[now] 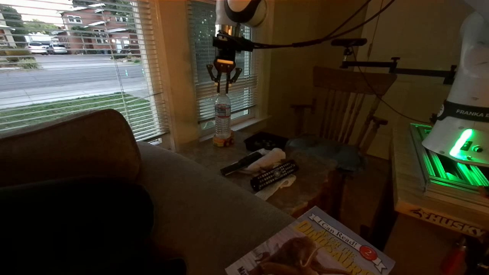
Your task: Bring the empty bottle closer to the black tray
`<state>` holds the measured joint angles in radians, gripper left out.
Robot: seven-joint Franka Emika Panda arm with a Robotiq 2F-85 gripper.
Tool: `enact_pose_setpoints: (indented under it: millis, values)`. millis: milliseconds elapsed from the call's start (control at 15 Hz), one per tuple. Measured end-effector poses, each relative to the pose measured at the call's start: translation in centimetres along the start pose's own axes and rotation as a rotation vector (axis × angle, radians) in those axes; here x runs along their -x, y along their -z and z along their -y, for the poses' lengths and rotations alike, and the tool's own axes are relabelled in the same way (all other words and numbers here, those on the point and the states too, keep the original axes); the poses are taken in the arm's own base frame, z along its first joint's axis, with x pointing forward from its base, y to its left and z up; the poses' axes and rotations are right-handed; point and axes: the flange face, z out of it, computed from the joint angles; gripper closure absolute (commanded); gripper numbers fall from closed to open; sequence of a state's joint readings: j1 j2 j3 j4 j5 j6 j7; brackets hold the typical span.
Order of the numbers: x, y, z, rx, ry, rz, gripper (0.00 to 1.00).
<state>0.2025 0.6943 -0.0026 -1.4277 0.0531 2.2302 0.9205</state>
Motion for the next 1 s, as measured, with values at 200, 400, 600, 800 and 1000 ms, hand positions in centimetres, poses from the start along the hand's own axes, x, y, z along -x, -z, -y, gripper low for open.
enact_pose_setpoints:
  millis: [200, 400, 600, 800, 1000]
  values:
    - [-3.2, 0.5, -3.0, 0.011, -0.077, -0.011, 0.92]
    - [-6.5, 0.6, -6.4, 0.015, -0.176, -0.021, 0.92]
    - [-9.7, 0.6, -9.8, 0.015, -0.281, -0.048, 0.92]
    - [-12.5, 0.6, -13.0, 0.012, -0.386, -0.087, 0.92]
    - [-14.7, 0.5, -15.9, 0.008, -0.489, -0.131, 0.92]
